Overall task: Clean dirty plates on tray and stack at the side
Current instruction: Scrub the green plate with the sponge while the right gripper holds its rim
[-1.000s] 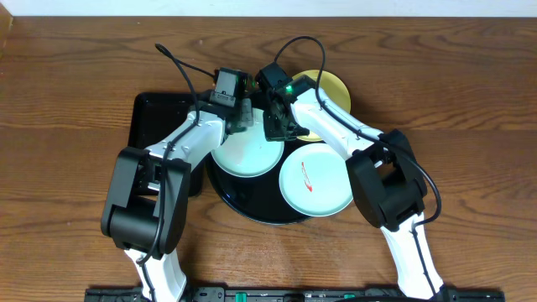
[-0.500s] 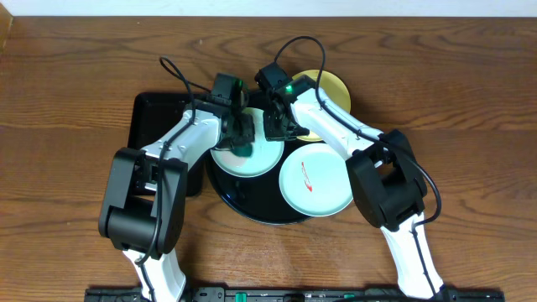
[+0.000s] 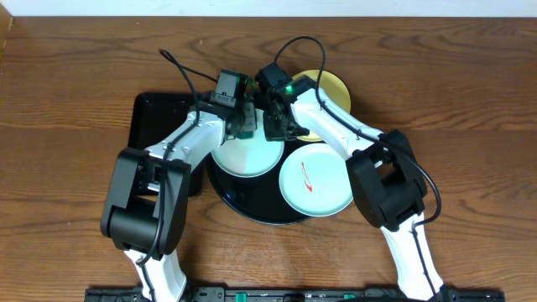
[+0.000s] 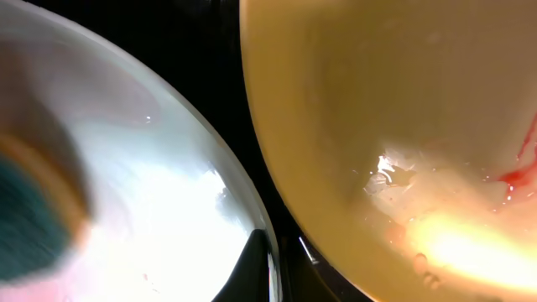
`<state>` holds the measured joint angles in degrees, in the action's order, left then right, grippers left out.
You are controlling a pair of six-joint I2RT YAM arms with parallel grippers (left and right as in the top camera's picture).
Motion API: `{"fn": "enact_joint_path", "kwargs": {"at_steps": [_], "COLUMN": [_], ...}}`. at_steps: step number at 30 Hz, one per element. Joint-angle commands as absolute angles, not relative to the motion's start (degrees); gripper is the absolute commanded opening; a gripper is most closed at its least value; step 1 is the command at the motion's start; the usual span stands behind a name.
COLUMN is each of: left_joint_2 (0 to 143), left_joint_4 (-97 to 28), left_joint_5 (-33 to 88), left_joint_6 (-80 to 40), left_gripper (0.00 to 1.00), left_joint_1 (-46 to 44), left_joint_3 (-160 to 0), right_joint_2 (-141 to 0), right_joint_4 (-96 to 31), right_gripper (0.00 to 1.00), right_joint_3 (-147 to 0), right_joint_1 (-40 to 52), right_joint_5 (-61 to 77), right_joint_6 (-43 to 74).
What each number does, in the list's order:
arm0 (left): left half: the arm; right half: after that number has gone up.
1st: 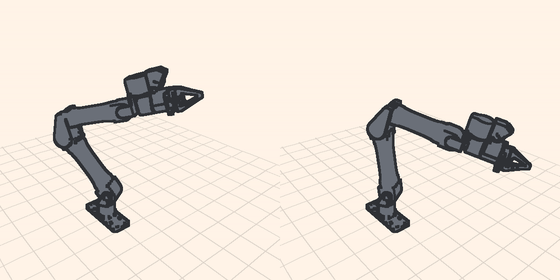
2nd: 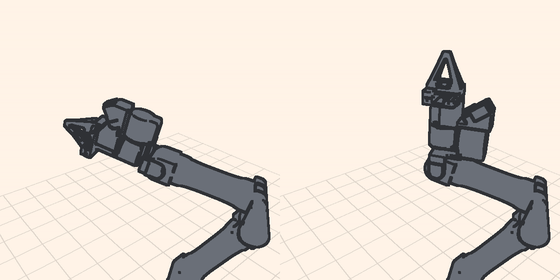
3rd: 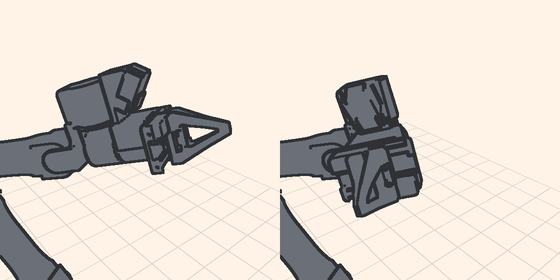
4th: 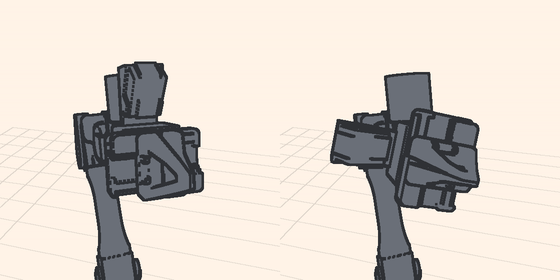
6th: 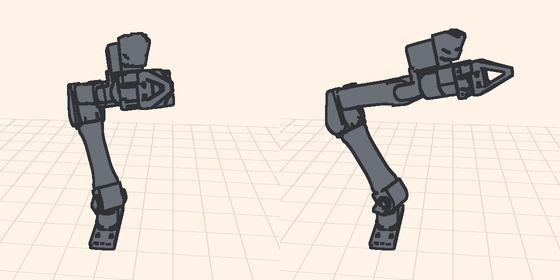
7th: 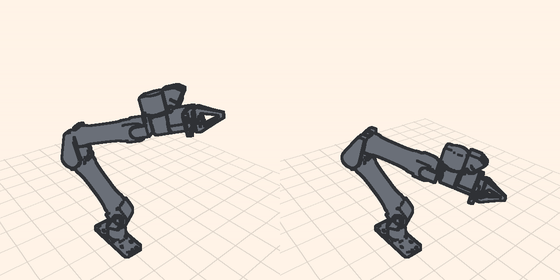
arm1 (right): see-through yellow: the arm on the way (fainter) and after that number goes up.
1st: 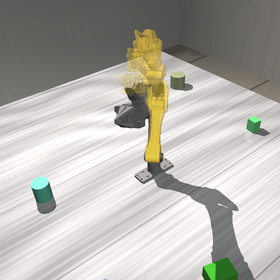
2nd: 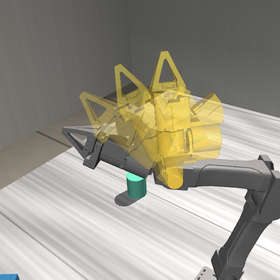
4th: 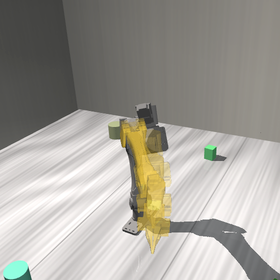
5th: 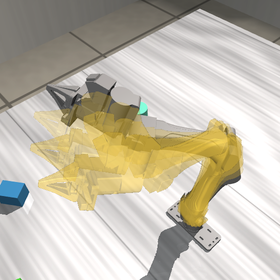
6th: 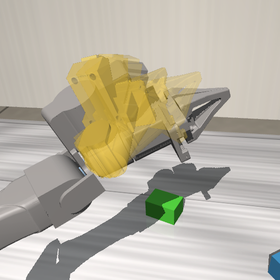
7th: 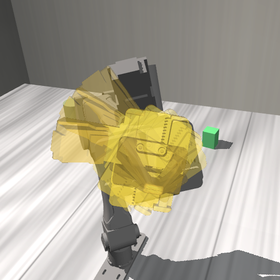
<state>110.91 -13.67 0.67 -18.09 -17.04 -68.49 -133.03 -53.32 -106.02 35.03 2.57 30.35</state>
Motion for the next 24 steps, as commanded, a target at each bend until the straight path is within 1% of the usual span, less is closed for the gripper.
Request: {"fn": "enact_joint_path", "kwargs": {"at_steps": [1,4,5,9,12,14,17,19,24], "left_joint_2": [111.61,111.61,111.61,110.45,109.58,109.60,109.60,109.60,109.62], "left_joint_4": [-14.66,-19.11,-22.52,-28.71,-30.30,-29.47,-26.83,-23.64,-17.15], "left_joint_5": [-11.05,-9.04,-4.51,7.55,21.12,24.99,23.38,19.70,4.56], "left_joint_6": [-17.96,-18.79,-18.76,-18.76,-18.76,-18.76,-18.76,-18.76,-18.76], "left_gripper": [0.08,0.08,0.08,0.08,0.08,0.08,0.08,0.08,0.08], "left_joint_1": [-16.80,-16.97,-16.97,-16.97,-16.97,-16.97,-16.97,-16.97,-16.95], "left_joint_3": [-68.03,-68.03,-68.03,-68.05,-68.05,-68.05,-68.05,-68.05,-68.03], "right_joint_2": [-135.46,-135.48,-135.46,-135.46,-135.46,-135.48,-135.48,-135.46,-135.46], "right_joint_4": [-52.69,-52.66,-52.66,-52.49,-52.49,-52.47,-52.42,-52.49,-52.49], "right_gripper": [0.01,0.01,0.01,0.01,0.01,0.01,0.01,0.01,0.01], "right_joint_3": [-105.23,-105.23,-105.23,-105.23,-105.23,-105.23,-105.23,-105.23,-105.23], "right_joint_1": [36.21,36.21,36.21,36.21,36.21,36.21,36.21,36.21,36.23], "right_joint_5": [1.93,1.93,1.93,1.93,1.93,1.93,1.93,1.93,1.96], "right_joint_6": [30.59,30.59,30.59,30.59,30.59,30.59,30.59,30.59,30.59]}}
